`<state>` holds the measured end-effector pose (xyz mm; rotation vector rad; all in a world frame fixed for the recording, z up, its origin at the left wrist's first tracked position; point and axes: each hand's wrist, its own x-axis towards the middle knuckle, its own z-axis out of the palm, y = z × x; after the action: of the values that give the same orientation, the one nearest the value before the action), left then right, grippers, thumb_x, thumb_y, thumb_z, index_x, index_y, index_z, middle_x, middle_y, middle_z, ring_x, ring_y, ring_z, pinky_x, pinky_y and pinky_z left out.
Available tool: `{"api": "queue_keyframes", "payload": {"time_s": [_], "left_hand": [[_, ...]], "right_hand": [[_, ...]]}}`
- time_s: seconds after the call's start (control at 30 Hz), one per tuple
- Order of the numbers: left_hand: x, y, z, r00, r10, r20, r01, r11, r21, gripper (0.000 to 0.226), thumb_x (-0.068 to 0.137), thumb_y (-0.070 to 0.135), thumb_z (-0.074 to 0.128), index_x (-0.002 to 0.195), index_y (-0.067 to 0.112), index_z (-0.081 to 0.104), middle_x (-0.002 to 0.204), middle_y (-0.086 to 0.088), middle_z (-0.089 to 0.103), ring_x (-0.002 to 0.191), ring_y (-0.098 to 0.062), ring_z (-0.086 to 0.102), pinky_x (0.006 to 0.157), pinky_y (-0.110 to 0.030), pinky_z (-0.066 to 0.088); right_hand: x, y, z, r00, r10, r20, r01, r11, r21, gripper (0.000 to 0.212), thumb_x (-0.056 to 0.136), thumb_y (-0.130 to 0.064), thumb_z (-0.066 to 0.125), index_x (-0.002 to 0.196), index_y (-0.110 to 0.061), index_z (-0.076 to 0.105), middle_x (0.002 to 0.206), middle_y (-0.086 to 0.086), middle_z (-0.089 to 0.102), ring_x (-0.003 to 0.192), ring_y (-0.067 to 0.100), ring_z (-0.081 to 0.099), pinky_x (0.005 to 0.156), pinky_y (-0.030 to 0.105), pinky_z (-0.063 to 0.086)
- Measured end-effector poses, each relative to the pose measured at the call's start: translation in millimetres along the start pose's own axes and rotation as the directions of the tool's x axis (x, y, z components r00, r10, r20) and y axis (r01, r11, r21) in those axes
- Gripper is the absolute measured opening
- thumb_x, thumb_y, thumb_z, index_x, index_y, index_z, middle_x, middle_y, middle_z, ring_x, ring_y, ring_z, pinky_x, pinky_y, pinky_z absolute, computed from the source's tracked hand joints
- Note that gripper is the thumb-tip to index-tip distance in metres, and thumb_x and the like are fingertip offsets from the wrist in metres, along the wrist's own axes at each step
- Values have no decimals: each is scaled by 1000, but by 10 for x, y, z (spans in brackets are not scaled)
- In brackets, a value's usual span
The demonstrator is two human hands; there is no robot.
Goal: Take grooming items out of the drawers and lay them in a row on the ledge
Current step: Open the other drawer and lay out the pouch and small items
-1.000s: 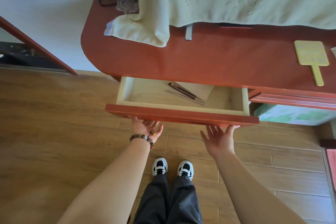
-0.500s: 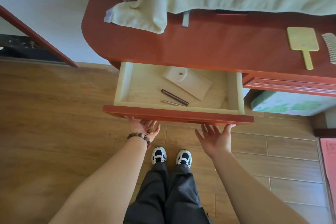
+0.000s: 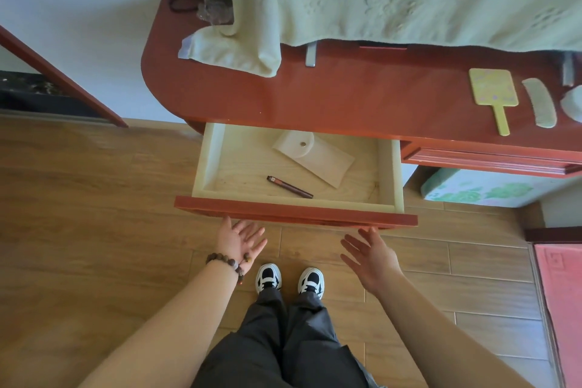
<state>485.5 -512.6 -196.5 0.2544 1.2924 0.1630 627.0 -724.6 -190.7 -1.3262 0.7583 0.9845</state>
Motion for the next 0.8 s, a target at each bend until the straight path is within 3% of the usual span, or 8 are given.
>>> {"api": "queue_keyframes", "payload": {"time_s": [0.07, 0.17, 0.27, 0.37, 0.4, 0.47, 0.53, 0.8], "left_hand": [[-160, 9, 10, 1000, -2, -2, 2, 961, 275, 48, 101, 39, 33, 135, 7, 44, 138, -14, 50, 122, -31, 52, 101, -48, 43], [-485, 74, 101, 987, 132, 92, -159, 709, 687, 36, 100, 28, 43, 129, 8, 51, 124, -10, 61, 111, -23, 60, 98, -43, 48], [-751, 146, 231, 833, 371, 411, -519, 266, 812, 24, 95, 27, 53, 116, 17, 60, 110, 2, 67, 101, -10, 62, 94, -33, 50], [-706, 289, 370, 568, 505, 650, -607, -278, 745, 35, 91, 32, 59, 123, 17, 59, 119, 3, 63, 109, -7, 56, 97, -26, 45], [-624, 334, 402, 551, 469, 690, -557, -409, 723, 44, 90, 40, 58, 128, 18, 55, 126, 3, 60, 116, -10, 53, 101, -30, 43], [-473, 376, 441, 666, 353, 657, -391, -584, 711, 62, 87, 60, 50, 137, 22, 46, 136, 4, 53, 128, -15, 46, 110, -39, 34], [-374, 361, 454, 756, 294, 585, -251, -696, 673, 69, 84, 71, 41, 137, 26, 43, 138, 5, 49, 130, -18, 42, 113, -43, 28], [-348, 344, 442, 778, 277, 564, -228, -712, 664, 65, 82, 72, 44, 129, 26, 49, 129, 4, 53, 122, -21, 45, 107, -41, 33]], "right_hand": [[-132, -45, 19, 998, -69, 5, 67, 953, -296, 36, 98, -28, 48, 126, -6, 52, 109, 15, 66, 98, 27, 65, 79, 38, 50], [-399, -195, 123, 960, -235, 150, 276, 729, -626, 25, 95, -25, 54, 112, -9, 63, 89, 5, 71, 81, 19, 70, 74, 34, 55], [-576, -353, 281, 803, -485, 345, 541, 352, -764, 19, 89, -32, 62, 102, -20, 66, 92, -6, 68, 83, 8, 64, 75, 19, 49], [-498, -466, 445, 647, -572, 504, 596, -33, -802, 45, 85, -44, 64, 125, -25, 56, 122, -6, 52, 114, 10, 47, 93, 24, 42], [-435, -494, 488, 673, -518, 528, 559, -111, -822, 55, 85, -49, 61, 133, -27, 48, 132, -5, 46, 124, 14, 40, 102, 32, 39], [-326, -511, 547, 760, -392, 518, 458, -241, -855, 65, 86, -58, 55, 142, -31, 37, 145, -4, 37, 134, 20, 31, 113, 42, 27], [-248, -476, 559, 790, -338, 512, 406, -338, -849, 63, 87, -61, 49, 141, -31, 37, 144, -3, 41, 133, 22, 33, 116, 43, 18], [-261, -474, 542, 789, -308, 531, 405, -389, -827, 57, 84, -61, 53, 131, -30, 45, 126, -4, 52, 122, 20, 41, 107, 40, 27]]}}
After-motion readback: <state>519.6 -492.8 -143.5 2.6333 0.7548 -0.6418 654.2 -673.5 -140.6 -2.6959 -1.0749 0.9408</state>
